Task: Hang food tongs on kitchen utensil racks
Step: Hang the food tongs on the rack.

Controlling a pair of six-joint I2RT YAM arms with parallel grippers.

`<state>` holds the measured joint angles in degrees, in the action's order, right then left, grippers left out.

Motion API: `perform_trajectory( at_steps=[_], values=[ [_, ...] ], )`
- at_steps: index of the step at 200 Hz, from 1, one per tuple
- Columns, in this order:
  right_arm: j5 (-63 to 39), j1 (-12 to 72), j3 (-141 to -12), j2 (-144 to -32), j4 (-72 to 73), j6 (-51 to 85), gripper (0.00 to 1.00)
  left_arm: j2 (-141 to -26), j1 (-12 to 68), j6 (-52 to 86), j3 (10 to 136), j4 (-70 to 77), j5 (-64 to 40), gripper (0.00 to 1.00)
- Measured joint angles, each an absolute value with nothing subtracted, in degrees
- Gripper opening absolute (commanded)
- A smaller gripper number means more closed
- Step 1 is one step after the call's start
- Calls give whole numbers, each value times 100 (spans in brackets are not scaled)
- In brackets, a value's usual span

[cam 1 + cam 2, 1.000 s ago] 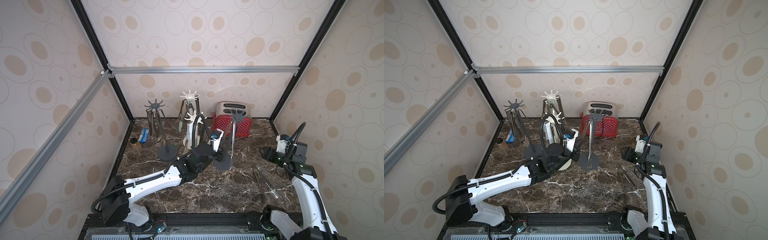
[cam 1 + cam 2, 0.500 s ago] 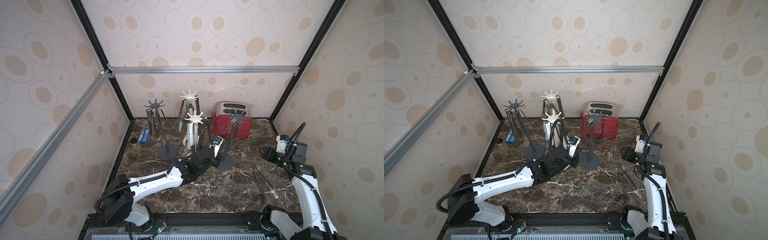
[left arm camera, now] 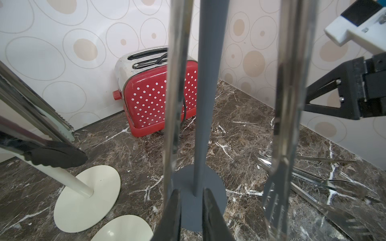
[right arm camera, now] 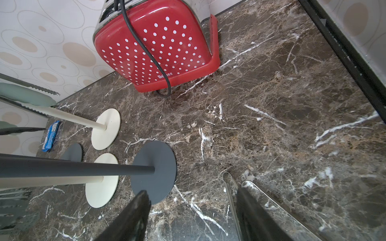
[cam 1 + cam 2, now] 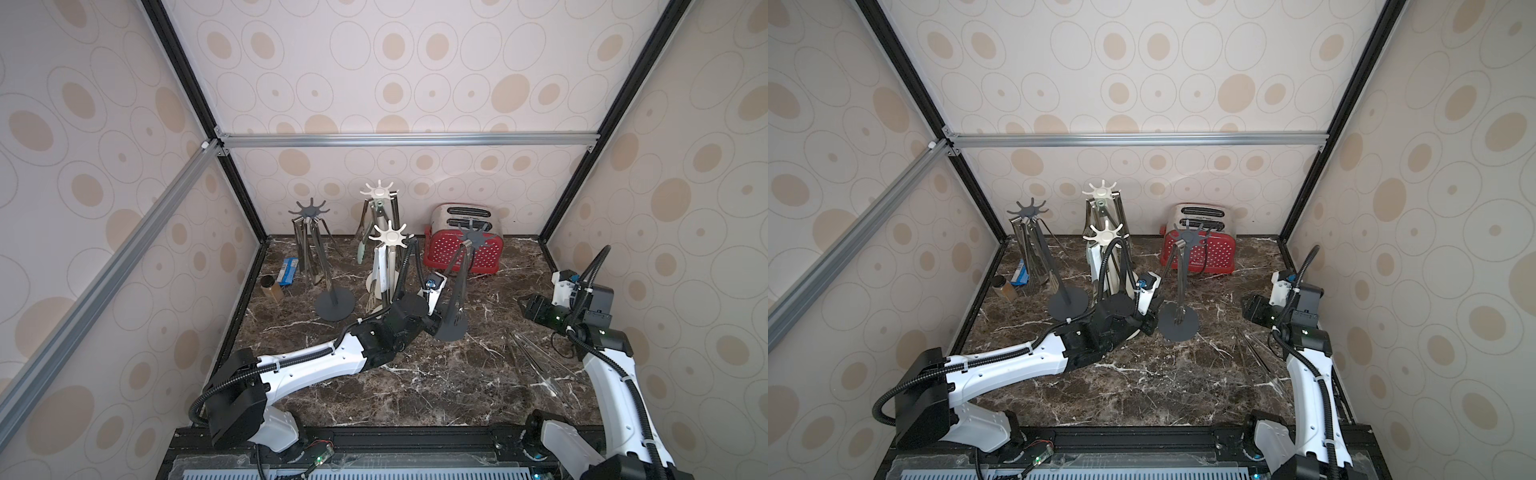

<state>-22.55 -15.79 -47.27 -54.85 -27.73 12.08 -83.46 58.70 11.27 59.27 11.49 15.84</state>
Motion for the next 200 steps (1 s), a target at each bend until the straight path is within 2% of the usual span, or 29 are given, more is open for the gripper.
perform_trajectory(
  at_steps=[76,168,200],
  values=[
    [-2021,-1579,-4727,-5494,-2862,1210,69,-8237,5872,1155,5929,1013,1490,29],
    [-467,-1579,-5070,-6292,-4014,1275,67,-6949,5894,1358,6047,108,1028,37],
    [-134,-1579,-5258,-6705,-4508,1249,61,-6580,5894,1553,5924,10,819,37]
  ],
)
